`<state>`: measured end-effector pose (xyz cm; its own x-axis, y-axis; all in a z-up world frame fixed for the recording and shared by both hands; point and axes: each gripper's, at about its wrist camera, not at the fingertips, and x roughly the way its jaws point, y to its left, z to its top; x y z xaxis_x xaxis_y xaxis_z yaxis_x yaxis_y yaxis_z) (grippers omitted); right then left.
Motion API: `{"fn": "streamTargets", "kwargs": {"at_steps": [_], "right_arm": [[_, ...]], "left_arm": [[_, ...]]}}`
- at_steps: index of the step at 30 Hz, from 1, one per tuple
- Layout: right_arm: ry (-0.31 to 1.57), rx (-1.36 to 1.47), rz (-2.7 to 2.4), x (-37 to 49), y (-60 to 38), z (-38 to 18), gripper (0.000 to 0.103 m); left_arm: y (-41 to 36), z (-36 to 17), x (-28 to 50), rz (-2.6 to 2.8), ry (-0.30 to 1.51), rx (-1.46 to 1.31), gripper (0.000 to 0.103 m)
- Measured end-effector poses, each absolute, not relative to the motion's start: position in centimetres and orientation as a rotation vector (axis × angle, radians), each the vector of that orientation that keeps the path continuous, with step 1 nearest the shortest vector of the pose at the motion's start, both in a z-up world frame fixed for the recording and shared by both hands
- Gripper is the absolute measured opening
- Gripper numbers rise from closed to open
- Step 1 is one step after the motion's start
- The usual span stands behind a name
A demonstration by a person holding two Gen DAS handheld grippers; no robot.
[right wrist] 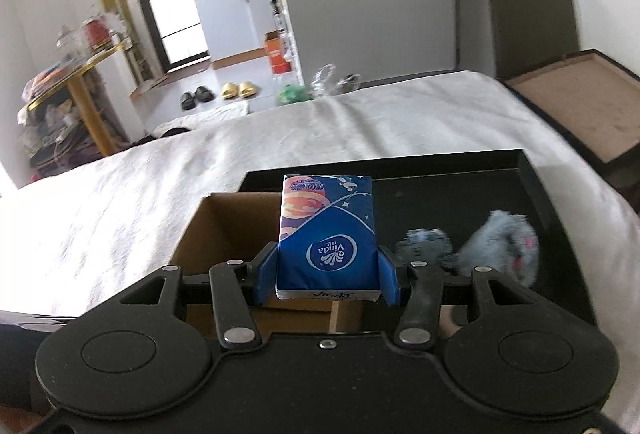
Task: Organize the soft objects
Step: 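Carry the tissue pack into the box and open the right gripper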
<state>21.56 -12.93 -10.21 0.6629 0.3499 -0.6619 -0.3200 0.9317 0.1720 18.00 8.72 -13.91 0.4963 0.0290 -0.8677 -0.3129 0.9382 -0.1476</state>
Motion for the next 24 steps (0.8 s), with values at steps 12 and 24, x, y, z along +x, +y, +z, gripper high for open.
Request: {"fn": "streamTargets", "kwargs": {"at_steps": [12, 24], "right_arm": [[0.810, -0.015, 0.442, 22.0, -8.8, -11.2, 0.051], [0.832, 0.017, 0.401, 21.2, -11.4, -11.5, 0.058]], "left_arm": [[10.0, -14.3, 17.8, 0.214, 1.044, -0.362, 0.012], [9.9, -14.3, 17.9, 0.213, 1.045, -0.351, 0.012]]}}
